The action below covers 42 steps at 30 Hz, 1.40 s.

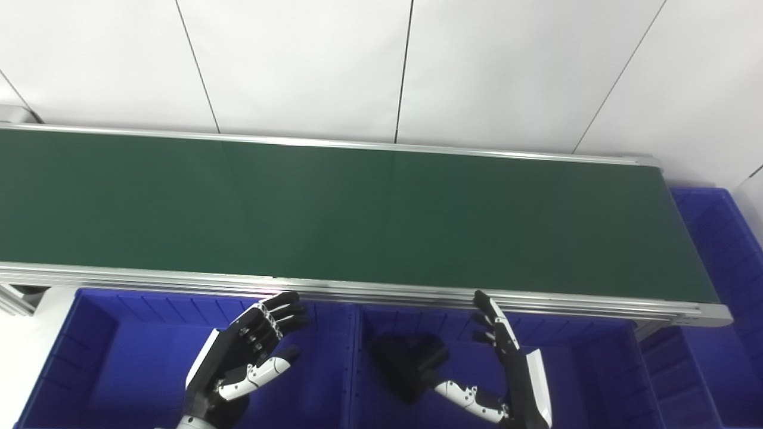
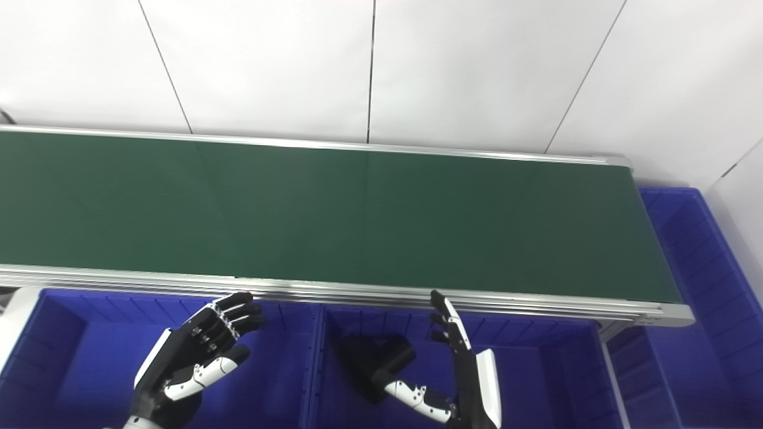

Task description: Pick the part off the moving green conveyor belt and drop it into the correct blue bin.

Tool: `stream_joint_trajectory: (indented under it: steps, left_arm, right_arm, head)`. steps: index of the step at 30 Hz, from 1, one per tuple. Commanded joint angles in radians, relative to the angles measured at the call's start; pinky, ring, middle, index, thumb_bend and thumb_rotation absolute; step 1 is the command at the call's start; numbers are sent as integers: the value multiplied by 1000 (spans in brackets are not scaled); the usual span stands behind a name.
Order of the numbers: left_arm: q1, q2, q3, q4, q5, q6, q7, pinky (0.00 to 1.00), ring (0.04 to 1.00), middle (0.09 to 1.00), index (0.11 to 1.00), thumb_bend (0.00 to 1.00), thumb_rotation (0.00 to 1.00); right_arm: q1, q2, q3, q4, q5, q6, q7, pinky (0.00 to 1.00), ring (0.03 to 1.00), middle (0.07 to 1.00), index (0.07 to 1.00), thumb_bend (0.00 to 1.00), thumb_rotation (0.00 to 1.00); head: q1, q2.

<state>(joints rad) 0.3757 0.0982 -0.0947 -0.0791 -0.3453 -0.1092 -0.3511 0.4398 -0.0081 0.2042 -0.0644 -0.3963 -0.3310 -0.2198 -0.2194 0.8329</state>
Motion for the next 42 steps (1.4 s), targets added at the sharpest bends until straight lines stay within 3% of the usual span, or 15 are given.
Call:
stream_joint_trajectory:
  steps: [1, 8, 16, 23, 28, 42]
  left_arm:
    - [-6, 1, 0, -30, 7, -12, 0, 806, 703, 728, 745, 588, 0]
    - [-5, -1, 1, -35, 9, -12, -1, 804, 694, 716, 738, 588, 0]
    - [1, 2, 3, -52, 6, 0, 0, 814, 702, 721, 741, 566, 0]
    - [-12, 0, 11, -63, 5, 15, 12, 794, 702, 719, 741, 572, 0]
    - [-25, 7, 17, -66, 6, 25, 12, 801, 696, 711, 740, 588, 0]
    - [-32, 11, 41, -57, -4, 33, 2, 812, 695, 712, 735, 597, 0]
  right_arm:
    - [5, -3, 15, -9, 33, -66, 19, 710, 817, 865, 894, 675, 173]
    - [13, -17, 32, 5, 75, -77, 53, 709, 804, 845, 872, 683, 154]
    - [38, -31, 32, -36, 71, -29, 89, 701, 800, 847, 868, 695, 168]
    - [37, -26, 15, -62, 65, 6, 101, 660, 775, 831, 859, 702, 190]
    - [30, -19, 1, -66, 75, 21, 103, 661, 771, 831, 860, 701, 217]
    - [25, 21, -30, -51, 54, 19, 77, 692, 792, 836, 874, 683, 203]
  head:
    - [1, 0]
    - [4, 0]
    - [4, 23]
    - [-14, 87]
    - [-38, 103]
    - [-64, 89]
